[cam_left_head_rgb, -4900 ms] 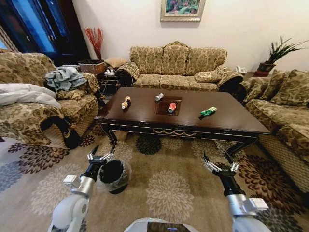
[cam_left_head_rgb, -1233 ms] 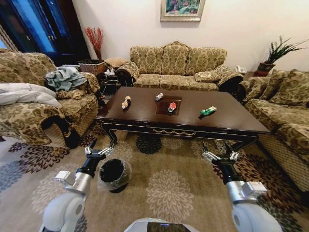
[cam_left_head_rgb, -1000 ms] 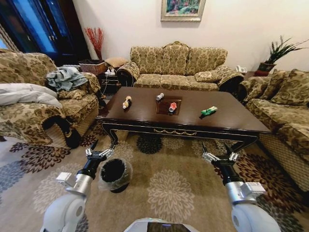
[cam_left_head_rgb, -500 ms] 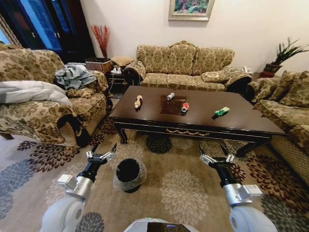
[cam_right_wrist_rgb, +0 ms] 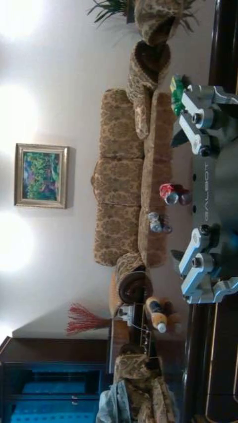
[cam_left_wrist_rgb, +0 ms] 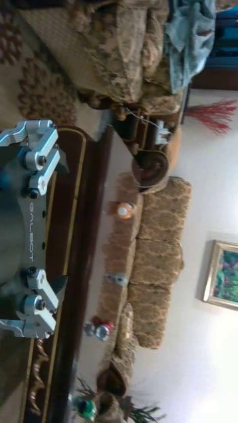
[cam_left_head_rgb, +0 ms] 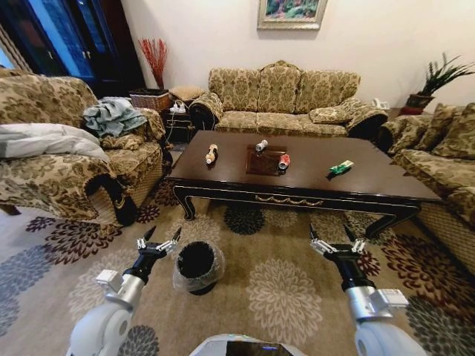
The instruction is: Move to the front of the table and place the trash on the table into the trash bin.
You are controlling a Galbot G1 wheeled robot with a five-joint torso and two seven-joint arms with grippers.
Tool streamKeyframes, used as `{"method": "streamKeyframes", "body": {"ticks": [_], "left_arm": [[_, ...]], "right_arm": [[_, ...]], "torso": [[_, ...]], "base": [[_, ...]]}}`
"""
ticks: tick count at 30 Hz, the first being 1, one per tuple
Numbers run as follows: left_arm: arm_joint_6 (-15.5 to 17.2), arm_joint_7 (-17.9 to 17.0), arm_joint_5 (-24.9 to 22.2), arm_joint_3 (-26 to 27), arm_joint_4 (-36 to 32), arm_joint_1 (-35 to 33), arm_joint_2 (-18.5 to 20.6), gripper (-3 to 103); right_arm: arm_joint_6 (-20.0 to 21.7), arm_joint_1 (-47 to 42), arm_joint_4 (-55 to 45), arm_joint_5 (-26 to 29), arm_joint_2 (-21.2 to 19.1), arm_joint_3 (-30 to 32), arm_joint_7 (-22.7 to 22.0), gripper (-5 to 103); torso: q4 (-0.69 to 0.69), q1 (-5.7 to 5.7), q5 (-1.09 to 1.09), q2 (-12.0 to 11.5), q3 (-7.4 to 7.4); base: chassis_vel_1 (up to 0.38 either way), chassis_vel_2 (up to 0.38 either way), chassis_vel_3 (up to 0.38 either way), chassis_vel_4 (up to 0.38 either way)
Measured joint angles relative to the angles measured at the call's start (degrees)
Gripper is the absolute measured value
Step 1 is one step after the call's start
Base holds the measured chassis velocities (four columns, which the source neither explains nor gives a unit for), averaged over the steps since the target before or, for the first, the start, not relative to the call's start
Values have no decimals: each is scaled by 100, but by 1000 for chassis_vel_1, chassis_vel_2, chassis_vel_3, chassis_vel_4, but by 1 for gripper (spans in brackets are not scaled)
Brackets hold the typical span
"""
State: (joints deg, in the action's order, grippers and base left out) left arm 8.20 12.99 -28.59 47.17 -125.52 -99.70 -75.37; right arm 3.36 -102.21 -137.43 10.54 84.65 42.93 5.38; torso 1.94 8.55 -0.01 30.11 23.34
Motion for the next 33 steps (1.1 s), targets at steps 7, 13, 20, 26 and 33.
{"method": "streamKeyframes", "body": {"ticks": [7,13,20,26,33], "left_arm": [[63,41,60,-82,546,114,104,100],[105,40,152,-224,1172,419,208,100],[63,65,233,-439,1861,901,390,100],[16,70,315,-624,2373,1281,448,100],[-186,123,224,-538,2673,1407,417,100]], "right_arm": [[-126,-62,30,-42,26,-34,5,100],[-269,-41,82,-53,30,-28,-85,100],[-323,-28,190,-113,39,-35,-151,100],[-321,34,246,-203,42,-64,-209,100],[-245,64,308,-202,-1,-40,-276,100]], "torso": [[-1,-64,0,-161,-100],[0,-126,0,-330,-205],[-1,-193,1,-510,-318],[-1,-240,0,-639,-399],[-1,-301,1,-803,-504]], "base": [[0,0,0,0],[0,0,0,0],[0,0,0,0],[0,0,0,0],[0,0,0,0]]}}
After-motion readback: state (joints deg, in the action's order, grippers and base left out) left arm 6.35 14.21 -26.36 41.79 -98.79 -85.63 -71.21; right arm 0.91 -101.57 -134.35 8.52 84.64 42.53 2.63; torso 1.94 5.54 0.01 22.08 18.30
